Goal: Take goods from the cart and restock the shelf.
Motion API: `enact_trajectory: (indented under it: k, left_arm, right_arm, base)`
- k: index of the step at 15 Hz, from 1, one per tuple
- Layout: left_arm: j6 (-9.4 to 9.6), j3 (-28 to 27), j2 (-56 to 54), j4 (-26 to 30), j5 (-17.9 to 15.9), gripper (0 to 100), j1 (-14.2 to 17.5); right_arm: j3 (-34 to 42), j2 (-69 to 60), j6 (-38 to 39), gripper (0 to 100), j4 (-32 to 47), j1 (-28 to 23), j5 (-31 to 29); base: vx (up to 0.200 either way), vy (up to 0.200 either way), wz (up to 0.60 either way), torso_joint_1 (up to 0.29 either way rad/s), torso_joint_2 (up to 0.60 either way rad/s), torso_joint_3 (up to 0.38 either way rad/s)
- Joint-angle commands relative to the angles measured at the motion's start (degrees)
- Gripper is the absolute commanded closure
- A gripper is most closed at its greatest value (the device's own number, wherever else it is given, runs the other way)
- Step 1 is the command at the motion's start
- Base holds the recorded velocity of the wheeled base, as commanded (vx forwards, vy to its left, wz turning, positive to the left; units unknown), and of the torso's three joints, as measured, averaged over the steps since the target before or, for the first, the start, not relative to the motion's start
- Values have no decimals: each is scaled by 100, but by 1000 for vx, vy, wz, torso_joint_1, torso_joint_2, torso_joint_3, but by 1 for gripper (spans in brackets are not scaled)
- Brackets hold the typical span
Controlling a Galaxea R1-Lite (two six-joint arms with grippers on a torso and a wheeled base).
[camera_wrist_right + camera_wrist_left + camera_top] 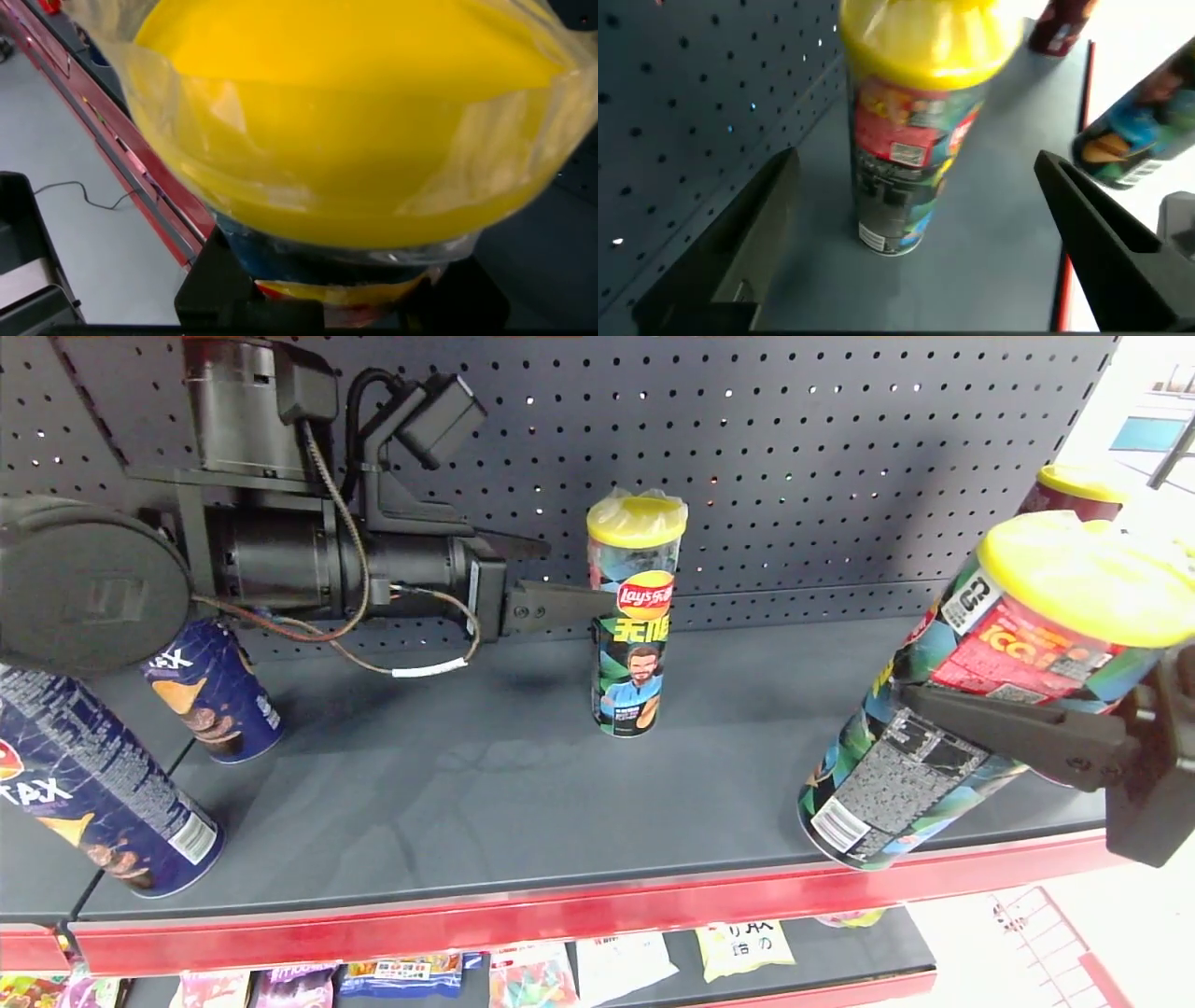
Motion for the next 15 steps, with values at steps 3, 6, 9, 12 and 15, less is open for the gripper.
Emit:
enact_trajectory:
  k: [3,6,9,12,15]
  left_arm:
    - [-3,-183,397,-3,34,0,-16]
    - [-3,-596,687,-3,87,0,-51]
    - [-3,-903,916,5,87,0,-218]
    - [-3,-921,1004,5,87,0,-341]
    - [-3,-1044,1153,5,87,0,-350]
  right_arm:
    - [-37,17,-3,100,-6,-103,1]
    - [-28,52,-3,100,-6,-103,9]
    - [-37,78,-3,100,-6,-112,9]
    - [-37,87,-3,100,-6,-147,9]
    - [-37,87,-3,100,-6,-156,9]
  base:
    - [0,0,0,0,0,0]
    - [0,0,0,0,0,0]
    - [0,0,0,0,0,0]
    - [0,0,0,0,0,0]
    - [0,0,0,0,0,0]
